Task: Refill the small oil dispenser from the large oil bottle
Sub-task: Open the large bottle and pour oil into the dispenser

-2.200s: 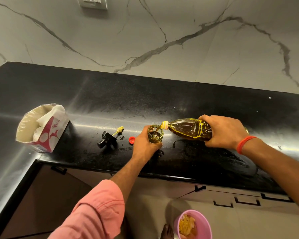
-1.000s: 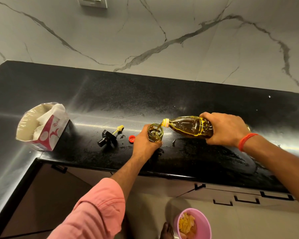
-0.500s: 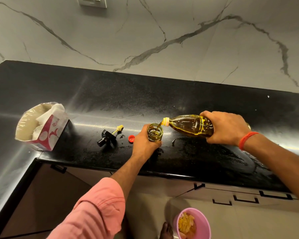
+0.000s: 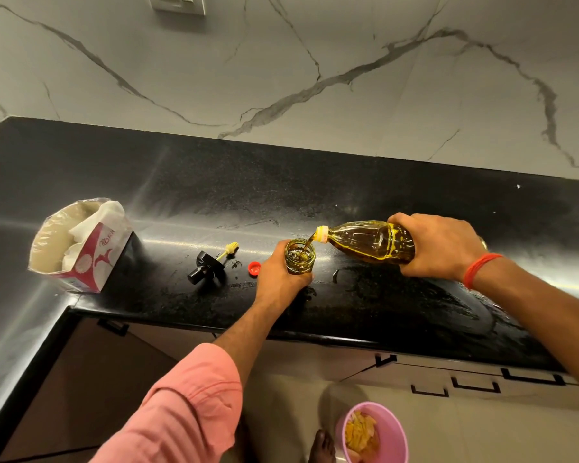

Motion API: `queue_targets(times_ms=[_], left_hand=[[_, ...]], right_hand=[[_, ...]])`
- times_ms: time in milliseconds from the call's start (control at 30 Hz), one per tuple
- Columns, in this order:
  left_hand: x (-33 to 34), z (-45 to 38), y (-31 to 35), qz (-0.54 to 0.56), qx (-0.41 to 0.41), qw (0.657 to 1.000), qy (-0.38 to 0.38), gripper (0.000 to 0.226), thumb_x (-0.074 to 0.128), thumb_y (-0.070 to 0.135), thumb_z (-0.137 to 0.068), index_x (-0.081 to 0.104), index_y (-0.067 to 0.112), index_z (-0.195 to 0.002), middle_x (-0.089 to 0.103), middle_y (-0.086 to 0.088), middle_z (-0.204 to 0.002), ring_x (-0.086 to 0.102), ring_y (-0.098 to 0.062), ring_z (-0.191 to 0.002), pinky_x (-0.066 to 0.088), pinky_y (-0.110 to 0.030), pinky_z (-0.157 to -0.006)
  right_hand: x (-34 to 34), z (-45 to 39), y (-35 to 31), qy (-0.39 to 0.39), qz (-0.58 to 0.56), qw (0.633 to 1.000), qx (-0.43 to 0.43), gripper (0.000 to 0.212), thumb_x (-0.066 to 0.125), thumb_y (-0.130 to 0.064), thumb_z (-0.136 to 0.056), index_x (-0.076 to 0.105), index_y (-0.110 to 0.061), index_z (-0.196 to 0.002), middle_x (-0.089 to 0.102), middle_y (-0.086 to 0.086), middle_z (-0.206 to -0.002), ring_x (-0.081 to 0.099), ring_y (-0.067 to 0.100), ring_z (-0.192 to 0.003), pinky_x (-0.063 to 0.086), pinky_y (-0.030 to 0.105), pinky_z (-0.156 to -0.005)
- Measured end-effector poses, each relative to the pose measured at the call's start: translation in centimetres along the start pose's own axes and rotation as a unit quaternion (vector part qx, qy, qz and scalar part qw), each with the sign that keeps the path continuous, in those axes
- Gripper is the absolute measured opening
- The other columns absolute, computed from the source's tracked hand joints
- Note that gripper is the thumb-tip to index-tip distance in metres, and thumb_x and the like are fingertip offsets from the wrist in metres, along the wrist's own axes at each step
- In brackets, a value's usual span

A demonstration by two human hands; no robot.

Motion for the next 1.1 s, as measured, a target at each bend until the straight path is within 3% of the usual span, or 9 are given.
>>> queue_targets(times_ms=[233,1100], left_hand=[[0.1,-0.1,-0.2,0.007,0.000,1.000,-0.004,0.065,0.088,0.014,-0.074,0.050,0.038,-0.121,0.064,0.020,-0.101,0.058,0.012,-0.093,0.042,-0.006,-0.073],[0.1,-0.2,-0.3,0.000,0.004,1.000,-0.006,0.064,0.087,0.014,-0.075,0.050,0.038,-0.122,0.061,0.022,-0.100,0.056,0.015,-0.091,0.043,-0.002,-0.068]], right_hand=[[-0.2,0.1,0.0,-0.001,0.001,1.000,0.002,0.074,0.083,-0.052,-0.070,0.045,-0.036,-0.132,0.063,-0.010,-0.107,0.061,0.014,-0.097,0.054,0.033,-0.074],[-0.1,-0.1,-1.0,-0.015,-0.007,1.000,0.002,0.074,0.083,-0.051,-0.071,0.046,-0.035,-0.133,0.064,-0.008,-0.111,0.061,0.015,-0.102,0.056,0.035,-0.077]])
Point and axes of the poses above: each hand's wrist, its own z-axis away from the middle knuckle, its own x-axis out of the palm, y = z × x, the point moved 5 cm from there along -z, towards the middle knuckle
